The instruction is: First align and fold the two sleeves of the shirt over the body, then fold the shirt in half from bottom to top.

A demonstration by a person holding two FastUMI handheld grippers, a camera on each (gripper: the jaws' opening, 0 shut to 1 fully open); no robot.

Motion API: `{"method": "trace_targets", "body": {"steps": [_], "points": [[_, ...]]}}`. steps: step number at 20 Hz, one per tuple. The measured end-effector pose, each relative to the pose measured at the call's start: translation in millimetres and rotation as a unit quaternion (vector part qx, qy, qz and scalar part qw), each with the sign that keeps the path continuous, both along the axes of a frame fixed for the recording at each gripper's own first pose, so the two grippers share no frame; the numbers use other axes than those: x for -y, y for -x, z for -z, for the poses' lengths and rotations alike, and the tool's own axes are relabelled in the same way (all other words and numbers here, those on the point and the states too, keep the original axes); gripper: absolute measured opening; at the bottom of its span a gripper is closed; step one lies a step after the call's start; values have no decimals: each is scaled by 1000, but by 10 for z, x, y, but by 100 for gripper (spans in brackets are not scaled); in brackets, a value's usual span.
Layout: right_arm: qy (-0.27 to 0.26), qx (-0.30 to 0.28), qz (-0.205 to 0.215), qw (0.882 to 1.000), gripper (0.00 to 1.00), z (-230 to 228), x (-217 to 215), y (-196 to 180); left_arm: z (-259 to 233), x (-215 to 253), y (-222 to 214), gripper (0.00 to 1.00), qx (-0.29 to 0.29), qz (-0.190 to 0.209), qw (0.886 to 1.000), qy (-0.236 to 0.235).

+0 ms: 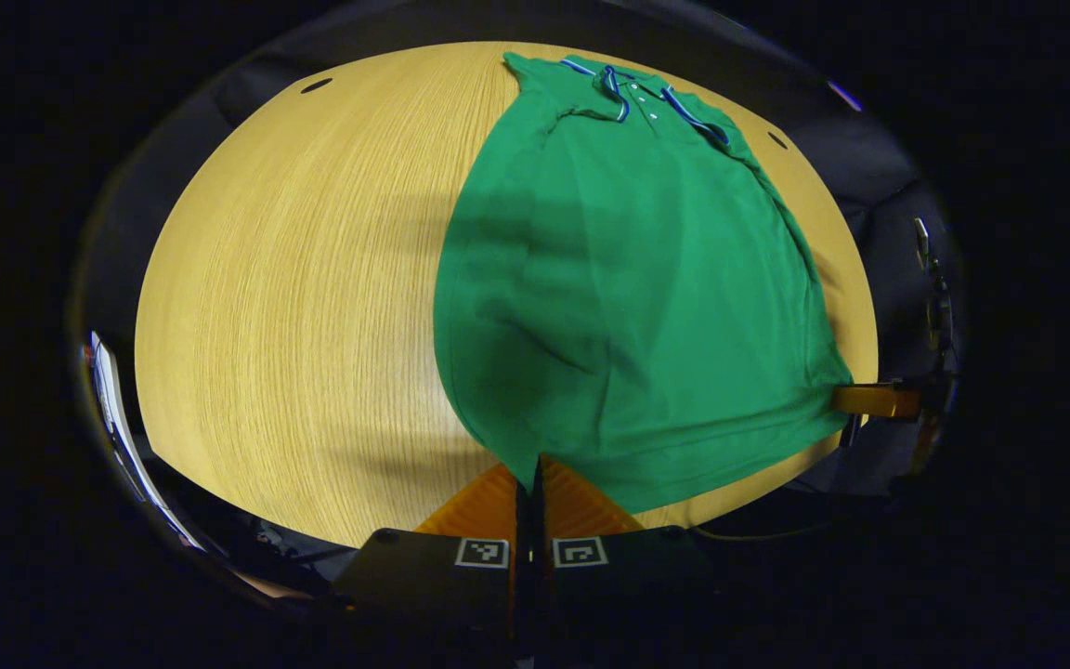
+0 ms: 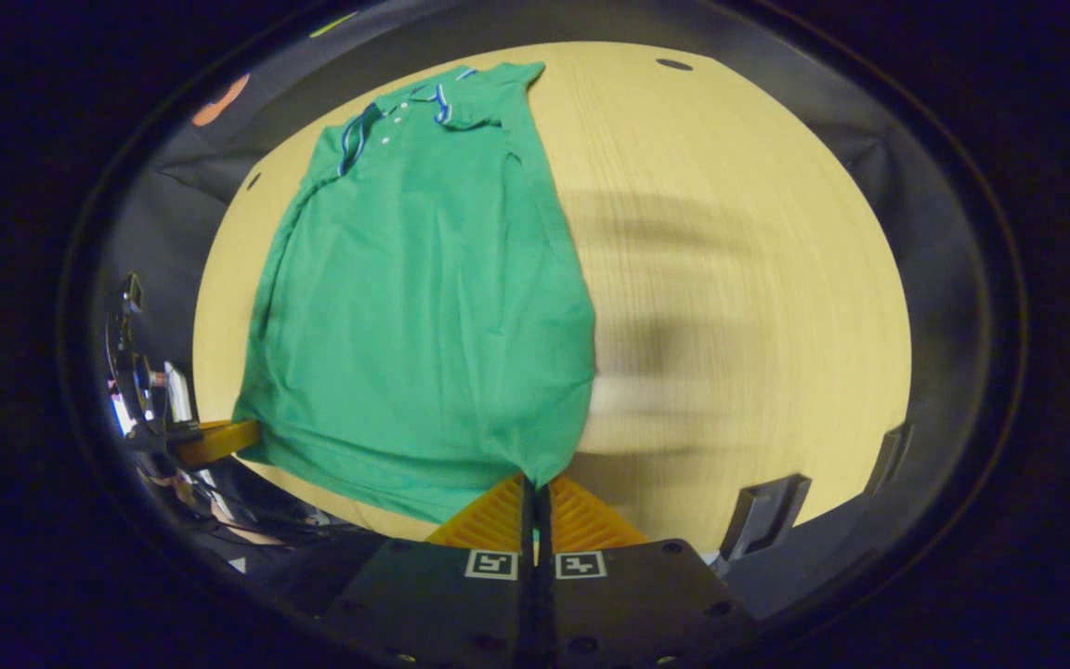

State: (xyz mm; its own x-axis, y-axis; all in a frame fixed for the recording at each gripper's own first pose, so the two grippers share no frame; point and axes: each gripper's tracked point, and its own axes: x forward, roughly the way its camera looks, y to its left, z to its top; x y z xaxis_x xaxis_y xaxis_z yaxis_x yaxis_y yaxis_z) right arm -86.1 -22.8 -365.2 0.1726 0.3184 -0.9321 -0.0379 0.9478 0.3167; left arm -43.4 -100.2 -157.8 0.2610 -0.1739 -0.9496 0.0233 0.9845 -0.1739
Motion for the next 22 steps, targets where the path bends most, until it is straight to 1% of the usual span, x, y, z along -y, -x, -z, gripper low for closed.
{"method": "trace_targets", "body": {"steps": [3, 6, 8, 10, 13, 15, 17, 19, 20, 21, 22], "points": [[-9, 32, 0, 999, 0, -272, -9, -234, -270, 24, -277, 3, 35, 1, 999, 1], [-26, 67, 3, 997, 0, -594, -70, -532, -565, 49, -606, 3, 85, 0, 996, 0], [-22, 99, -5, 995, 0, -754, -68, -781, -700, 70, -831, 3, 110, 0, 994, 0], [-19, 118, -7, 993, 0, -872, -78, -997, -801, 64, -1053, 3, 127, -1, 992, -5], [-27, 147, -6, 989, 0, -1072, -121, -1362, -964, 71, -1428, 3, 151, -1, 988, -14], [-22, 172, -3, 985, 0, -1162, -98, -1662, -1063, 50, -1721, 3, 172, 0, 985, -25], [-25, 186, 0, 982, 0, -1239, -127, -1916, -1151, 71, -2002, 3, 189, 0, 982, -26], [-38, 213, -3, 976, 0, -1353, -194, -2233, -1243, 73, -2337, 3, 216, 0, 976, -30], [-37, 231, -5, 972, 0, -1388, -198, -2415, -1294, 66, -2549, 3, 240, -2, 970, -33], [-38, 247, -5, 968, 0, -1441, -170, -2584, -1326, 38, -2721, 0, 257, -3, 966, -41], [-40, 259, -6, 965, 0, -1461, -206, -2729, -1342, 9, -2876, 3, 272, -3, 961, -50]]}}
